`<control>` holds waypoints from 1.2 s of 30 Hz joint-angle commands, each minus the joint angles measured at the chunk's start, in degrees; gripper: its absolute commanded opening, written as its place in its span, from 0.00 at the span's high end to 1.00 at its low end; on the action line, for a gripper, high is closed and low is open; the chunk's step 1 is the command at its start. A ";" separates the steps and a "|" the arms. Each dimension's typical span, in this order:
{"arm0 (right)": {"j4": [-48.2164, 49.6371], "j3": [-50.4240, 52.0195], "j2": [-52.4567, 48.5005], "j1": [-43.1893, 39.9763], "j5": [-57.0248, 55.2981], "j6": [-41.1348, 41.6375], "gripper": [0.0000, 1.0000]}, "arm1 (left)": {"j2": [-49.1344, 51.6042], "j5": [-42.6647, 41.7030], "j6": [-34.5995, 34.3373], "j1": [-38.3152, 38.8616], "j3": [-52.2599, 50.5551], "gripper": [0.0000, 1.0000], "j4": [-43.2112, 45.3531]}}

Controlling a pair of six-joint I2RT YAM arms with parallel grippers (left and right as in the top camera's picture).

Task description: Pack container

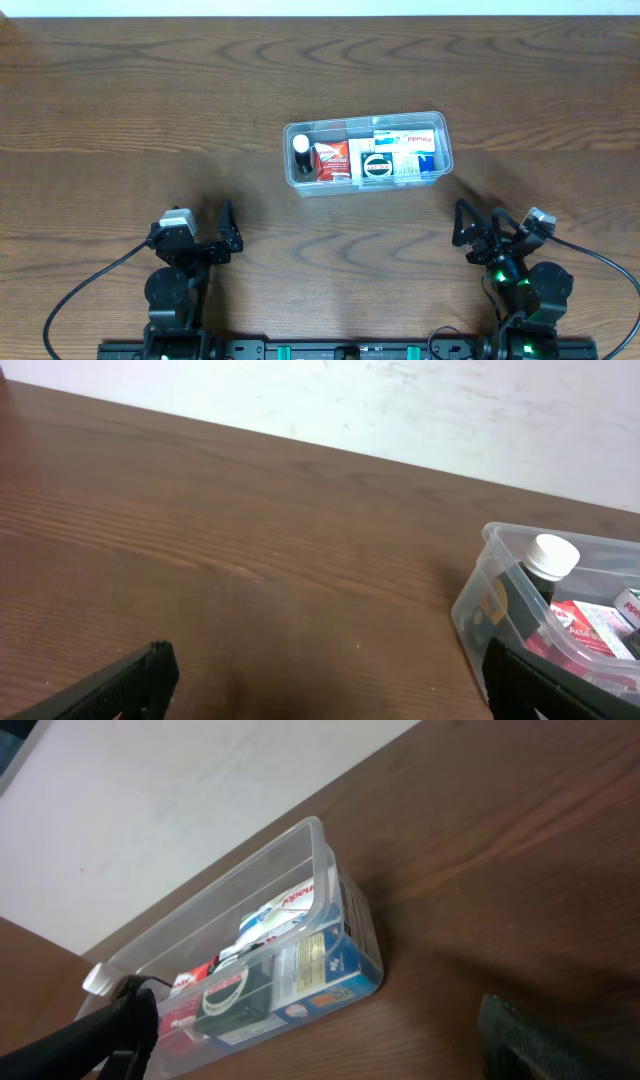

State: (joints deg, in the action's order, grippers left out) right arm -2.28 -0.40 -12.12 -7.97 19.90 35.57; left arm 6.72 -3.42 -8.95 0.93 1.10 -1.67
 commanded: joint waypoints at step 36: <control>-0.28 0.09 -0.07 4.15 -0.20 2.73 0.01 | -6.64 0.48 0.61 0.94 -0.87 0.02 -2.14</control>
State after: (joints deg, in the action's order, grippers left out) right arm -2.31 -0.40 -12.12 -5.02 19.75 37.95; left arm 0.82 -3.40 -8.95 1.08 1.10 -1.67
